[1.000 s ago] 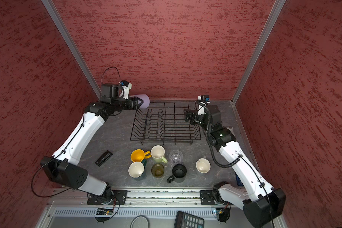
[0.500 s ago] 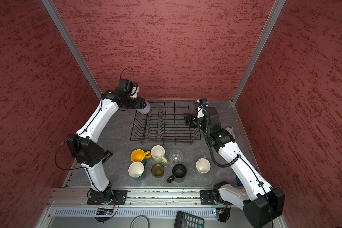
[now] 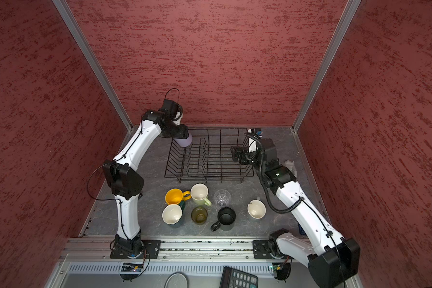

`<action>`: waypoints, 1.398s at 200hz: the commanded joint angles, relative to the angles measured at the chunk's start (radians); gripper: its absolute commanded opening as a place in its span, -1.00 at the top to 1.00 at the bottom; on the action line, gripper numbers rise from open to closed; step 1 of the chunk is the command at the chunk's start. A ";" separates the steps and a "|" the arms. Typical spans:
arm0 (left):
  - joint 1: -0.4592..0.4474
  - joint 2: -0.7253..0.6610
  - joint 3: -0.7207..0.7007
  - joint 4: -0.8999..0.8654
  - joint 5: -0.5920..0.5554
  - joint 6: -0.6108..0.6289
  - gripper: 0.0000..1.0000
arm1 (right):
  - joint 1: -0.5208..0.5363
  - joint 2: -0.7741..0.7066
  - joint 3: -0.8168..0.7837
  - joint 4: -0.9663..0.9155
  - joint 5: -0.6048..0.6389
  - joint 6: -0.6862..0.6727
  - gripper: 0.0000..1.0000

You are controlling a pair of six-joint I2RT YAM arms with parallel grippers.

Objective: Load cups into a dish rack
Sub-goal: Place the cup upside down at the dish rack.

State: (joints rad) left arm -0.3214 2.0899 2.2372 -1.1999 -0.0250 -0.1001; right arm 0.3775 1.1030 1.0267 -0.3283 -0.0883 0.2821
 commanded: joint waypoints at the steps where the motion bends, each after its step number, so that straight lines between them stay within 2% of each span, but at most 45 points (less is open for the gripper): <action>1: -0.005 0.024 0.028 0.003 -0.026 -0.008 1.00 | -0.005 -0.008 -0.005 0.026 -0.029 0.017 -0.97; 32: -0.007 0.077 0.059 0.003 -0.058 -0.011 1.00 | -0.006 -0.005 -0.012 0.041 -0.049 0.025 -0.97; 133: -0.010 0.192 0.114 0.033 -0.060 -0.018 1.00 | -0.005 0.030 -0.009 0.060 -0.085 0.040 -0.97; 189: -0.010 0.246 0.136 0.020 -0.078 -0.012 0.94 | -0.005 0.039 -0.009 0.061 -0.088 0.043 -0.97; 214: -0.009 0.260 0.136 0.016 -0.074 -0.013 0.84 | -0.004 0.043 -0.011 0.060 -0.094 0.046 -0.97; 252: -0.008 0.281 0.136 0.016 -0.064 -0.018 0.55 | -0.005 0.043 -0.012 0.056 -0.094 0.048 -0.97; 279: -0.008 0.295 0.136 0.010 -0.067 -0.018 0.23 | -0.005 0.041 -0.014 0.054 -0.093 0.049 -0.97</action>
State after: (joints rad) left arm -0.3340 2.3581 2.3470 -1.1961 -0.0837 -0.1093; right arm 0.3767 1.1446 1.0195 -0.2947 -0.1726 0.3248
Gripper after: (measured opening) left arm 0.750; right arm 0.987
